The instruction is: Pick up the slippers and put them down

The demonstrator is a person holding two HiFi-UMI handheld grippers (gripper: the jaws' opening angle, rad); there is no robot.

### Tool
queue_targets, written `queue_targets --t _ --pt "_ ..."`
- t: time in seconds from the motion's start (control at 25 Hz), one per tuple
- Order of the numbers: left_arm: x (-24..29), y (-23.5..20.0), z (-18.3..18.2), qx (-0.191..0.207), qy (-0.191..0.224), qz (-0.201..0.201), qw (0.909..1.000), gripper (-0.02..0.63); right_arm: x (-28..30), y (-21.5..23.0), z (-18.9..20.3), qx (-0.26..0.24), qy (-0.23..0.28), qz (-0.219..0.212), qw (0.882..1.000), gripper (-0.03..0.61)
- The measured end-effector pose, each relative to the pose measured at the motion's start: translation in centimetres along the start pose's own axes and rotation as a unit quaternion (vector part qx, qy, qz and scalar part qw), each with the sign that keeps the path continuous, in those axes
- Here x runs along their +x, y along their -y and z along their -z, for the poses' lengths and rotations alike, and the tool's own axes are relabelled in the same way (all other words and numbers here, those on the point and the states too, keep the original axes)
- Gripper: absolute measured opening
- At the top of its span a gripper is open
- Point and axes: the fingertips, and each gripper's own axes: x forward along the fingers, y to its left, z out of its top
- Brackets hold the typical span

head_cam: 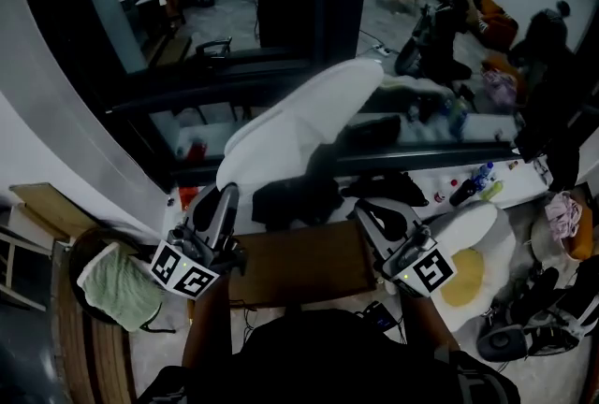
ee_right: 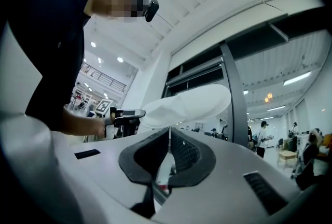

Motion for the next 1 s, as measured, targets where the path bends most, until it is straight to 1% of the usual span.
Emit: queue_targets --t 0.24,0.44,0.56,0.68,0.8,0.92,1.0 --pt "0.4 -0.1 0.2 -0.003 0.0 0.003 1.0 0.035 0.3 -0.9 -1.0 -0.008 0.006 -0.004 1.0 0.026" --pt "0.4 -0.3 0.6 -0.013 -0.008 0.005 0.9999 0.035 0.3 -1.4 -1.5 0.006 0.007 -0.008 1.0 0.026" --pt "0.4 -0.5 1.7 -0.025 -0.02 0.0 0.9995 0.035 0.3 -1.1 -0.9 0.015 0.003 -0.003 1.0 0.026" --pt "0.2 -0.6 3.9 -0.041 -0.039 -0.006 0.9984 0.035 -0.2 -1.0 0.6 0.03 -0.014 0.0 0.999 0.026" --pt "-1.0 -0.2 7.2 -0.068 -0.075 -0.013 0.9948 0.035 -1.5 -1.9 2.6 0.057 -0.036 -0.002 0.998 0.026" --pt "-1.9 -0.9 11.2 -0.099 -0.117 -0.023 0.9879 0.035 -1.6 -2.1 5.3 0.073 -0.06 -0.002 0.995 0.026" --pt "-2.4 -1.9 14.4 -0.126 -0.143 -0.034 0.9811 0.035 -1.4 -1.4 8.0 0.086 -0.081 -0.001 0.993 0.026"
